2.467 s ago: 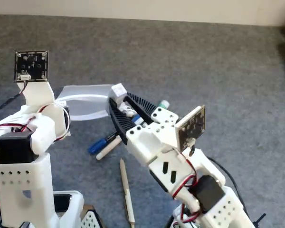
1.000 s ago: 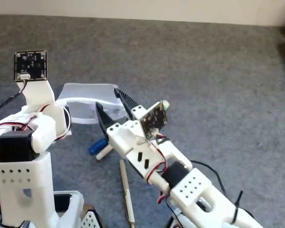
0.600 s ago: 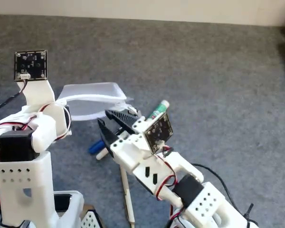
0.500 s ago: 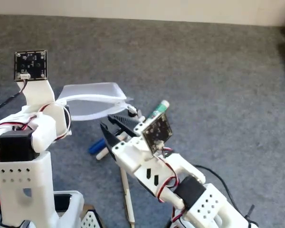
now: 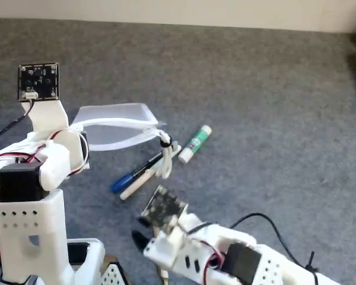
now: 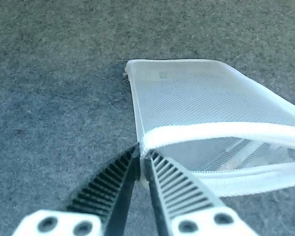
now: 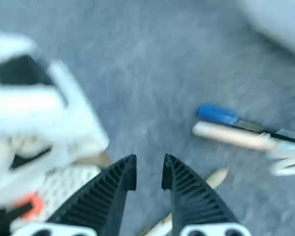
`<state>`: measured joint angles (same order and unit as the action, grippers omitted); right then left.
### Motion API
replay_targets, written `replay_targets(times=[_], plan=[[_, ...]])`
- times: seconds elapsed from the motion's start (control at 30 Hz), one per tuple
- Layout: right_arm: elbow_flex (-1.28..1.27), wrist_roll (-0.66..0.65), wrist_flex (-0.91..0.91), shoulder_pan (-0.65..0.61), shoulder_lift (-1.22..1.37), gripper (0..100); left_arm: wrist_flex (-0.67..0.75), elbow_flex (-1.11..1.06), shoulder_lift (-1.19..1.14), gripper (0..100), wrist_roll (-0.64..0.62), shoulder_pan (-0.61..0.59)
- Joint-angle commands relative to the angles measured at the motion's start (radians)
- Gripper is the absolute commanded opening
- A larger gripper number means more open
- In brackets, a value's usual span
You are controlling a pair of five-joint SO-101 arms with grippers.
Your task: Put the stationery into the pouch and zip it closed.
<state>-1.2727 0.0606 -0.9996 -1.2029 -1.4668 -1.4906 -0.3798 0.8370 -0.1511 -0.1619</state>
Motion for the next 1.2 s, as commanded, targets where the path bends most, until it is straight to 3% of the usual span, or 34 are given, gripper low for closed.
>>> replay_targets(times=[0.0, 0.17, 0.53, 0.87, 1.17], plan=[[-0.087, -0.051, 0.015, -0.036, -0.021, 8.4, 0.006, 0.044, -0.007, 1, -0.014, 0.015], [-0.255, -0.117, 0.056, -0.036, -0.013, 8.4, 0.006, 0.044, -0.007, 1, -0.014, 0.015], [-0.269, -0.126, 0.056, -0.174, -0.008, 8.4, 0.005, 0.044, -0.007, 1, -0.014, 0.015], [-0.272, -0.192, 0.061, -0.180, -0.008, 8.1, 0.005, 0.044, -0.007, 1, -0.014, 0.015], [-0.157, -0.198, 0.056, 0.076, -0.019, 8.1, 0.005, 0.044, -0.007, 1, -0.014, 0.013]])
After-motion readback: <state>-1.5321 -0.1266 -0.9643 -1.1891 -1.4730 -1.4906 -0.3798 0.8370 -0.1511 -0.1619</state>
